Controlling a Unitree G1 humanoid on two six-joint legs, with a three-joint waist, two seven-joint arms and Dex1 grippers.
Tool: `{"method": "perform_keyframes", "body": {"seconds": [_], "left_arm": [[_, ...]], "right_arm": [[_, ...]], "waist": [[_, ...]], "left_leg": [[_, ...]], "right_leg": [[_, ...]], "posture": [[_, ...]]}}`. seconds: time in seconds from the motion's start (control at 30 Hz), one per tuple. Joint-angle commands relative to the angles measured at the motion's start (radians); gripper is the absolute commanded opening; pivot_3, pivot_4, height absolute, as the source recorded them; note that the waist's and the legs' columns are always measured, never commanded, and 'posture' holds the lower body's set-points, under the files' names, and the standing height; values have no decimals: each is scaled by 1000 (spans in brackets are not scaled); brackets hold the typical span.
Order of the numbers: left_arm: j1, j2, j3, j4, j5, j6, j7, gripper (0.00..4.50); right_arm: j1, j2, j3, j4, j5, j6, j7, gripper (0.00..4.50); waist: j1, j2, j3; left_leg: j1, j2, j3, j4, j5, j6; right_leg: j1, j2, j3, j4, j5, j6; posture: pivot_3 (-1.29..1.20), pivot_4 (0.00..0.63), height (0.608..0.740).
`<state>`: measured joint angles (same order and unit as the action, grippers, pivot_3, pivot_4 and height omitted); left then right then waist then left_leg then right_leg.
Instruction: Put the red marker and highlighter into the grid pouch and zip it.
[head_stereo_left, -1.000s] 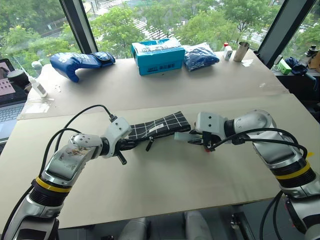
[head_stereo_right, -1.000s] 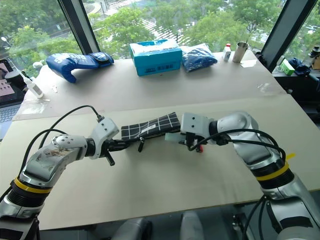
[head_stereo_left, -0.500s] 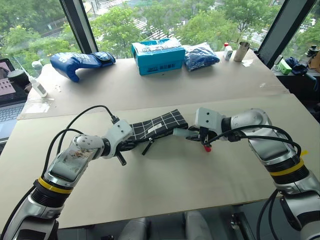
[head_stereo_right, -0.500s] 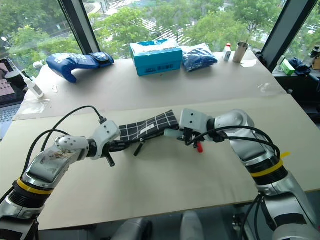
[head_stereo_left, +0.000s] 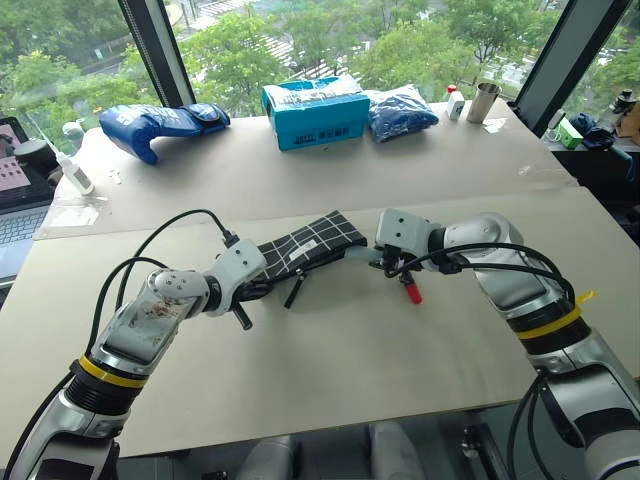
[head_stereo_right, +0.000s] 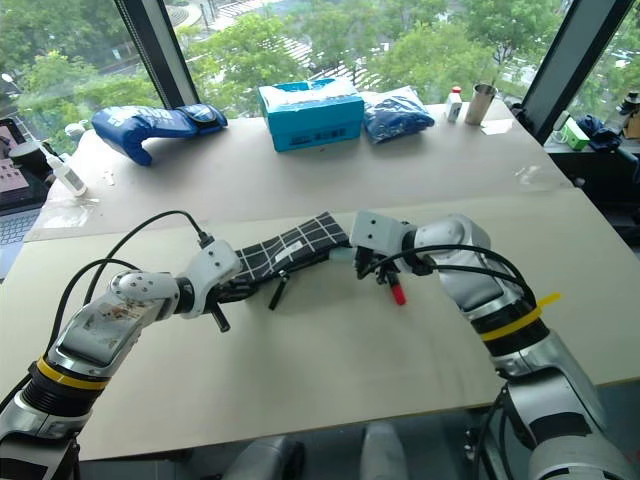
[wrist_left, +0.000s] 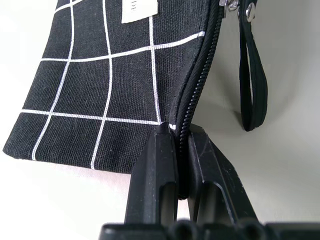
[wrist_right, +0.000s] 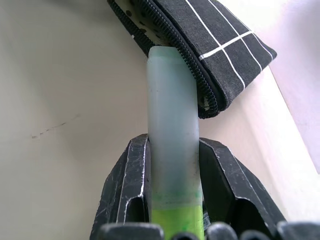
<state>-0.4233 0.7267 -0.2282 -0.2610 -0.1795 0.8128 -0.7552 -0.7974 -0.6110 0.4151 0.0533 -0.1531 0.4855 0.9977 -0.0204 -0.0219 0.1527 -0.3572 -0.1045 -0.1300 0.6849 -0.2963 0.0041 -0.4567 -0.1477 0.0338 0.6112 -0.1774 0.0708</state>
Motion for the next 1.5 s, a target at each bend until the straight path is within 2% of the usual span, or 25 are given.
{"method": "perform_keyframes", "body": {"seconds": [0.03,0.57,0.77,0.9,1.1,1.13,1.17,1.2,1.23,1.27,1.37,1.4,1.5], "left_arm": [[-6,10,-15,-33,19,-8,-5,0],[-29,-15,-27,-31,49,-2,-10,0],[-25,-18,-23,-35,51,-3,-10,0],[-25,-22,-18,-34,48,-1,-10,0],[-21,-31,-4,-39,34,9,-12,0],[-23,-37,3,-41,25,16,-13,0],[-25,-43,10,-45,16,25,-13,0],[-27,-51,19,-49,5,37,-15,0],[-30,-64,37,-57,-17,59,-16,0],[-36,-81,60,-64,-48,89,-16,0],[-55,-125,126,-81,-131,171,-18,0],[-65,-143,159,-87,-172,209,-19,0],[-98,-160,234,-88,-261,295,-24,0]], "right_arm": [[-29,30,15,-8,-35,-14,-24,981],[-102,195,169,49,-224,-82,-102,981],[-76,227,179,26,-227,-336,-154,981],[-42,194,222,86,-285,-554,-206,981],[-28,191,205,174,-298,-618,-199,981],[-33,194,193,186,-289,-611,-194,1995],[-35,194,182,190,-278,-607,-185,2138],[-36,198,166,193,-259,-604,-180,2403],[-43,203,148,201,-257,-597,-194,2865],[-47,203,134,208,-256,-593,-201,3029],[-53,195,96,221,-248,-591,-214,4210],[-54,185,82,220,-241,-600,-212,4440],[-69,159,21,194,-197,-588,-184,4440]], "waist": [[1,0,0],[-4,0,0],[-6,0,0],[-9,0,0],[-18,0,0],[-19,0,0],[-19,0,0],[-20,0,0],[-21,0,0],[-21,0,0],[-21,0,0],[-21,0,0],[-25,0,0]], "left_leg": [[0,0,0,0,0,0],[0,0,0,0,0,0],[0,0,-1,0,0,0],[1,-1,0,0,0,0],[1,-1,0,0,0,0],[1,-1,0,0,0,0],[1,0,0,0,0,0],[2,0,0,0,0,0],[1,0,0,0,0,0],[1,0,-1,0,0,0],[1,0,-1,0,0,0],[1,0,-1,0,0,0],[1,0,-1,0,0,0]], "right_leg": [[0,0,0,0,0,0],[0,0,0,1,0,0],[0,0,0,1,0,0],[0,0,0,1,0,0],[0,0,0,1,0,0],[0,0,0,1,0,0],[0,0,0,1,0,0],[0,0,0,1,0,0],[0,1,0,1,0,0],[0,1,0,1,0,0],[0,0,0,1,0,0],[0,0,0,1,0,0],[0,1,0,1,0,0]], "posture": [[0,150,740],[0,150,740],[0,150,740],[0,150,740],[0,150,740],[0,150,740],[0,150,740],[0,150,740],[0,150,740],[0,150,740],[0,150,740],[0,150,740],[0,150,740]]}}
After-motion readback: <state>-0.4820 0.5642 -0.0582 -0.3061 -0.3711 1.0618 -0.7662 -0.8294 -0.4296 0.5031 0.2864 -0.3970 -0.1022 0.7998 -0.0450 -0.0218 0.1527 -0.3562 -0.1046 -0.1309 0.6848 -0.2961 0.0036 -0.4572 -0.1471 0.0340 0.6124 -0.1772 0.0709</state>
